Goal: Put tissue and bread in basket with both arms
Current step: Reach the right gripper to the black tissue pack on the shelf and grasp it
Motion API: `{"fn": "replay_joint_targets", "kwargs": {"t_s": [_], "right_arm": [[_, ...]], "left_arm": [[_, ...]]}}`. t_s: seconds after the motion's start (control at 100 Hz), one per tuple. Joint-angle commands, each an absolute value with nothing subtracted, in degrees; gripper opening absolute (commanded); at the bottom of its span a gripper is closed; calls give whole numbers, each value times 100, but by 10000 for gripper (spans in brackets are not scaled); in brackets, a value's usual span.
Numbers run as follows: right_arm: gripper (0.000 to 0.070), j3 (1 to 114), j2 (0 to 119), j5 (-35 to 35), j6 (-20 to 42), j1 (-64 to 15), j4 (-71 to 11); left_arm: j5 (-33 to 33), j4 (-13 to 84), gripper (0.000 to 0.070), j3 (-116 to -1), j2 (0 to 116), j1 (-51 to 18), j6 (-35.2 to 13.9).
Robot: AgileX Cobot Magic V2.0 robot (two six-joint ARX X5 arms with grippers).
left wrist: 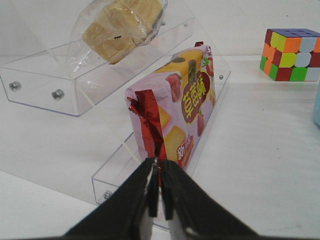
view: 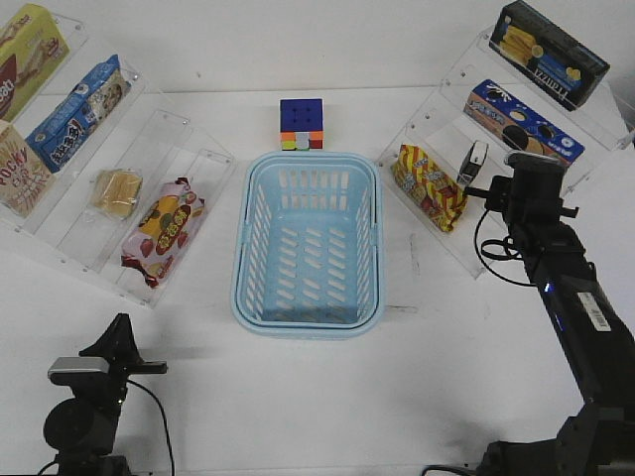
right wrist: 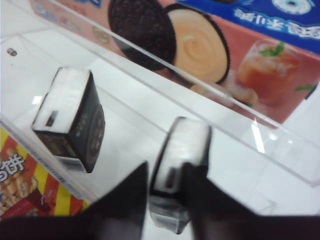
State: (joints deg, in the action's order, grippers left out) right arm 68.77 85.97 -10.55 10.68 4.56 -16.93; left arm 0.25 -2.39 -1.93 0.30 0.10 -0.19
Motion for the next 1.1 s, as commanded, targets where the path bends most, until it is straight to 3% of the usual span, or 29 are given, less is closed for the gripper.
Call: {"fn": "replay_joint_targets", "kwargs": {"t_s": [0.0,0.26,0.32,0.4,0.44,1.09], "right_arm": [[36,6910,8812,-928,1059,464,-1763],[51,7004,8654,-906,805,456,-1828],[135,7070,8615,-910,764,456,-1916],[323,7192,8600,-910,768,458,-2091],[369,7231,8600,-913,766,460,-2139],[371,7255,8667,-1061,567,528,-2255]], "left_arm": [[43,-305,1,-80,19,-1,-69],[43,-303,1,-80,19,-1,-69],[43,-305,1,-80,19,-1,-69],[43,-303,1,-80,19,-1,-69],[43,-305,1,-80,19,-1,-69],[43,-303,1,-80,19,-1,-69]]}}
